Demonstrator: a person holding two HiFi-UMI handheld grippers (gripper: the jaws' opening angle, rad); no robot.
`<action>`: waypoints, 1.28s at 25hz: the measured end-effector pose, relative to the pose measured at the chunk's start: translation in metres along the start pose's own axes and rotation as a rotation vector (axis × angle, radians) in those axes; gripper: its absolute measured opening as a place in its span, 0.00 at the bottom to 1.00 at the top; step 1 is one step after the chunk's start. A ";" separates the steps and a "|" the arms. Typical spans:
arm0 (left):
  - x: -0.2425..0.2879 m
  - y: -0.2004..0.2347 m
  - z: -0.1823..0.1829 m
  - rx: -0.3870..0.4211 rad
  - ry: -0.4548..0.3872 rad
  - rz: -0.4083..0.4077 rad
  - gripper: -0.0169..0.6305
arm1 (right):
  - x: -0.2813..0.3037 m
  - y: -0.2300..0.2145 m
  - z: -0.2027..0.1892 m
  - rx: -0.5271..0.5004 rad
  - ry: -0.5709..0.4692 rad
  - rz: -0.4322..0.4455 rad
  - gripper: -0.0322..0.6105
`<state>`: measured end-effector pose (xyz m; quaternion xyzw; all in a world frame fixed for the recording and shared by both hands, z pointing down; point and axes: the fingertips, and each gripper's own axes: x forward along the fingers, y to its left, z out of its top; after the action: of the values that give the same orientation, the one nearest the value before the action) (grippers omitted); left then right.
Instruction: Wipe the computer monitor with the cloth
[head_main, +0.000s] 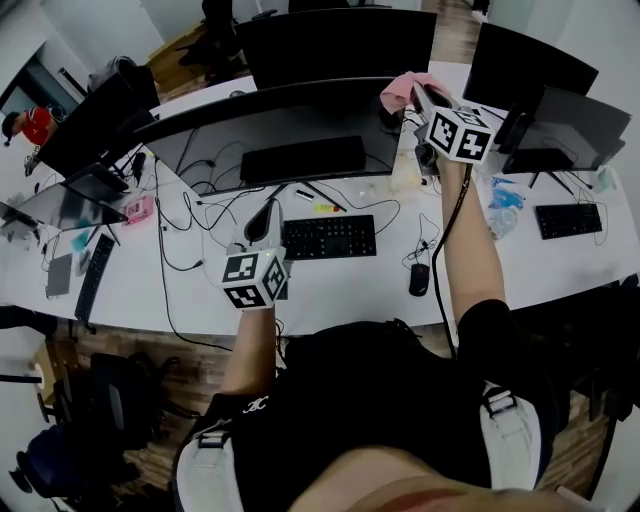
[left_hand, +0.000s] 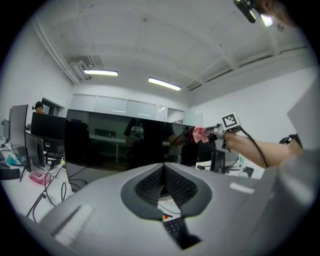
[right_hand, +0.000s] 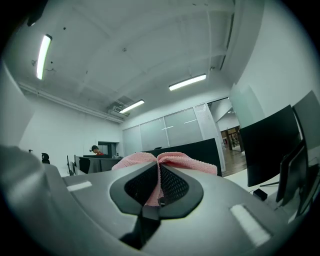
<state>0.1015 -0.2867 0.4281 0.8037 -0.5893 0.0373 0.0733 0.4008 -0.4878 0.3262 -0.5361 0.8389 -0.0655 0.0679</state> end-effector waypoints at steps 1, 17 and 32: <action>-0.001 0.000 0.000 0.000 0.000 0.001 0.10 | 0.000 0.000 -0.003 -0.001 0.002 0.009 0.06; -0.016 -0.008 -0.004 0.016 0.001 0.005 0.10 | -0.004 0.002 -0.054 -0.271 0.121 0.013 0.06; -0.022 -0.004 -0.019 0.018 0.042 0.030 0.10 | -0.001 -0.011 -0.133 -0.357 0.272 -0.020 0.06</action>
<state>0.0994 -0.2619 0.4434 0.7944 -0.5993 0.0608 0.0778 0.3865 -0.4860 0.4588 -0.5344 0.8331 0.0118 -0.1424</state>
